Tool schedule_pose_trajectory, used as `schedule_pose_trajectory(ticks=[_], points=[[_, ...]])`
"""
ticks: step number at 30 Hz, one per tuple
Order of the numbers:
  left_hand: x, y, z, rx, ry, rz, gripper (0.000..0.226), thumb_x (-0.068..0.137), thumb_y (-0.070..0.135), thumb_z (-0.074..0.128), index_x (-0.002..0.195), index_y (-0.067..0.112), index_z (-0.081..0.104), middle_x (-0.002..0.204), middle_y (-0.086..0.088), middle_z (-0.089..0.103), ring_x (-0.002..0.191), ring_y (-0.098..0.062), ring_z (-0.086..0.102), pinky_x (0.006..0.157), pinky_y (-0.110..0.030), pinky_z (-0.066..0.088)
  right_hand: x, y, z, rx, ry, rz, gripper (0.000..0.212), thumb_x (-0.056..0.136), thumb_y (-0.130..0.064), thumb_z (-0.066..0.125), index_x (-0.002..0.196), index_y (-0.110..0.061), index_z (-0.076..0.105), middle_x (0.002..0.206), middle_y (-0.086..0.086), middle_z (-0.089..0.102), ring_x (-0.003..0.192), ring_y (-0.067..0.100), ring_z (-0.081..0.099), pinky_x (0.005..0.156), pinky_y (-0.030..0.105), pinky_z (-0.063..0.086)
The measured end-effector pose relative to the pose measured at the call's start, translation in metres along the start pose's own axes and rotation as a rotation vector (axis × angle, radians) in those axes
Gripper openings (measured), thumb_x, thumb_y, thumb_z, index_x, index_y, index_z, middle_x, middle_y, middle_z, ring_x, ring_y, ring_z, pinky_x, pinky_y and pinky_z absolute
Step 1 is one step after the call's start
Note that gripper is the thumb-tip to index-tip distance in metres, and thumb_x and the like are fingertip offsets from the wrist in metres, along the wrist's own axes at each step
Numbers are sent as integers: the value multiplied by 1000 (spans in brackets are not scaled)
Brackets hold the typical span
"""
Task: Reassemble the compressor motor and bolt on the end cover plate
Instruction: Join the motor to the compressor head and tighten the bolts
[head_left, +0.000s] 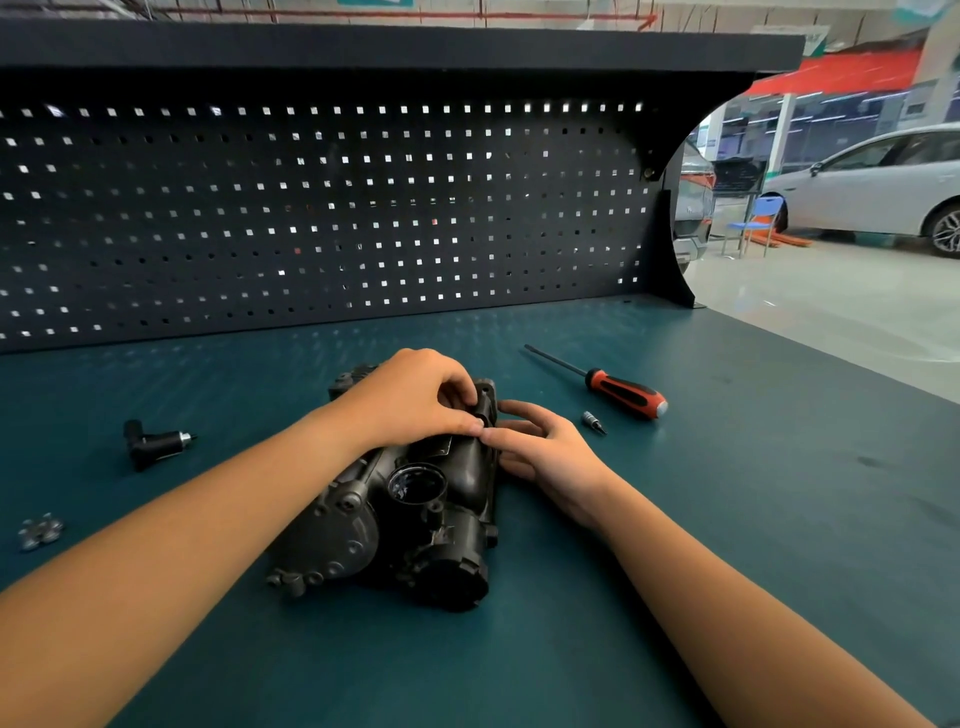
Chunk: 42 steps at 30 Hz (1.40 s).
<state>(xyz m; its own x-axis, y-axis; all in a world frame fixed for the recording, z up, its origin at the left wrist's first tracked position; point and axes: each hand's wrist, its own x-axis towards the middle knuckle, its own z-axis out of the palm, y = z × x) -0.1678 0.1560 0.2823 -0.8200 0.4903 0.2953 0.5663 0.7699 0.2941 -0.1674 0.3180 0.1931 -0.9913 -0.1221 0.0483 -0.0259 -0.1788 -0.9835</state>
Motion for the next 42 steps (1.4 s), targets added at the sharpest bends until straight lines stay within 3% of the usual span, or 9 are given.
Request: schedule_pose_trajectory(ticks=[4, 13, 18, 23, 26, 32, 37, 39, 42], points=[[-1, -1, -2, -37, -19, -23, 22, 72, 27, 78, 90, 18, 70, 75, 19, 60, 71, 12, 54, 63, 1, 38, 0, 0, 1, 12, 27, -37, 50, 76, -10, 74, 120, -19, 53, 110, 4, 62, 93, 11, 64, 75, 20, 51], [-4, -4, -4, -21, 31, -13, 24, 75, 28, 77, 96, 18, 73, 79, 15, 61, 72, 12, 52, 64, 1, 37, 1, 3, 4, -23, 114, -71, 42, 68, -16, 80, 102, -27, 59, 114, 9, 61, 100, 20, 64, 94, 35, 50], [-4, -2, -2, 18, 37, 21, 25, 78, 28, 74, 100, 17, 73, 96, 6, 71, 84, -2, 56, 68, -7, 35, 0, 2, 5, -5, 71, -35, 49, 74, -11, 74, 120, -11, 56, 103, 5, 67, 95, 16, 66, 89, 29, 51], [-4, 0, 1, 50, 60, 30, 25, 80, 28, 72, 102, 17, 73, 101, 4, 71, 95, -7, 60, 73, -12, 33, -2, 3, 9, 62, 50, -24, 61, 78, -8, 70, 134, -13, 47, 106, 1, 67, 91, 8, 66, 77, 19, 50], [-5, 1, 1, 57, 77, 38, 26, 80, 27, 72, 103, 16, 73, 103, 3, 71, 97, -8, 60, 70, -10, 33, -3, 4, 12, 106, 67, -38, 63, 77, -7, 70, 135, -10, 46, 107, 3, 67, 92, 11, 67, 80, 22, 51], [-3, 4, 2, 38, 86, 49, 23, 78, 24, 73, 100, 16, 74, 100, 2, 72, 93, -9, 61, 72, -12, 34, -6, 2, 15, 173, 12, -25, 39, 80, -1, 62, 118, -10, 57, 84, -3, 74, 77, 11, 70, 66, 18, 54], [-4, 3, 3, 47, 93, 28, 24, 79, 27, 73, 101, 17, 74, 101, 4, 71, 91, -7, 58, 72, -15, 33, -9, 1, 17, 149, 15, -19, 18, 82, -5, 61, 97, -12, 68, 91, 7, 72, 80, 17, 68, 78, 27, 56], [-4, 3, 4, 60, 98, 27, 25, 80, 29, 72, 101, 17, 73, 102, 4, 71, 93, -7, 58, 70, -13, 32, -11, 0, 19, 148, 1, -1, 18, 85, -7, 58, 100, -12, 67, 93, 7, 70, 81, 21, 66, 84, 36, 53], [-5, 1, 6, 63, 101, 29, 26, 81, 29, 70, 103, 16, 72, 104, 4, 70, 94, -7, 57, 66, -5, 31, -12, 1, 24, 202, -61, 61, 20, 89, -11, 51, 104, -14, 64, 86, 3, 68, 72, 20, 65, 70, 34, 55]])
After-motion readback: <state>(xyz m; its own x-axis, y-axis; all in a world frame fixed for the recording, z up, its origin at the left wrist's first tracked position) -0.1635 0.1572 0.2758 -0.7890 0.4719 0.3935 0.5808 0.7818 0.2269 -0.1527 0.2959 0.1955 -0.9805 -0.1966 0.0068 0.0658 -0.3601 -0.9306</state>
